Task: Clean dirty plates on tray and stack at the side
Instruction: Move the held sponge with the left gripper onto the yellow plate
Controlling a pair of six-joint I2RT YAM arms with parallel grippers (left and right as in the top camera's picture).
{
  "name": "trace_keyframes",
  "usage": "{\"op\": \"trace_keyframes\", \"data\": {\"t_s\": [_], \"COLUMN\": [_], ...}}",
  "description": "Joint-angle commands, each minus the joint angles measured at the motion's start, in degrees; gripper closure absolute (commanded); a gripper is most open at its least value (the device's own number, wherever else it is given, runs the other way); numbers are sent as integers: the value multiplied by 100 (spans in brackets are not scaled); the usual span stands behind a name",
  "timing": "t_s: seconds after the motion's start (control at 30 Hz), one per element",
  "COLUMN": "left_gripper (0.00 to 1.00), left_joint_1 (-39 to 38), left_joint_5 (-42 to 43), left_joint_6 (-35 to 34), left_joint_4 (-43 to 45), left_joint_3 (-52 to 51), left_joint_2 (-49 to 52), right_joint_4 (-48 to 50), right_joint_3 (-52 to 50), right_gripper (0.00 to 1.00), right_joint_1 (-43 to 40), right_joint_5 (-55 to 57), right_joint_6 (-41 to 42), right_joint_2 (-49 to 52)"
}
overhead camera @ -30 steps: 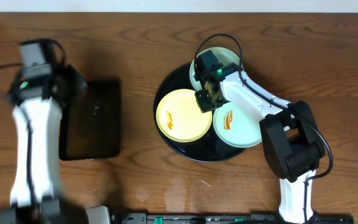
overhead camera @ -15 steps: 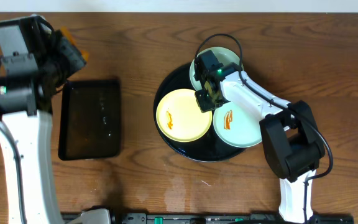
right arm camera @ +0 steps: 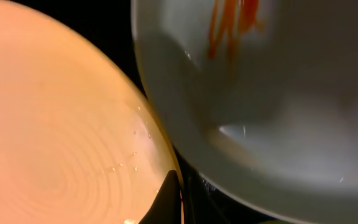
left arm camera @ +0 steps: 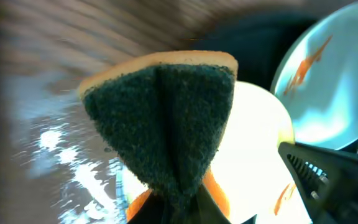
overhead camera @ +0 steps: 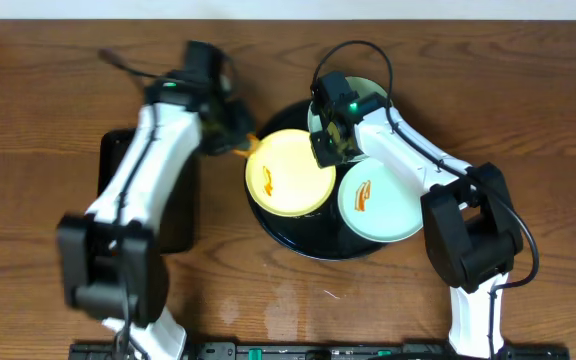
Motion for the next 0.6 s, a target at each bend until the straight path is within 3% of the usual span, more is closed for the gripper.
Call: {"op": "trace_keyframes", "data": {"t_s": [0.0,0.17,0.57], "left_gripper": [93,93,93], "left_joint_1": [-210,-398,-455], "left_joint_5": [516,785,717], "left_joint_6": [-66,-44,391], "left_joint_4": [232,671,669], "left_joint_3": [44,44,46], "left_joint_2": [337,791,881], "right_joint_4": [24,-20,-634], "right_joint_3": [144,144,-79], "right_gripper": [99,99,99], "right_joint_1": [-22,-22,57], "right_joint_5": [-162,-164,-586], "right_joint_6": [426,470,538], "right_joint_2": [59,59,59]}}
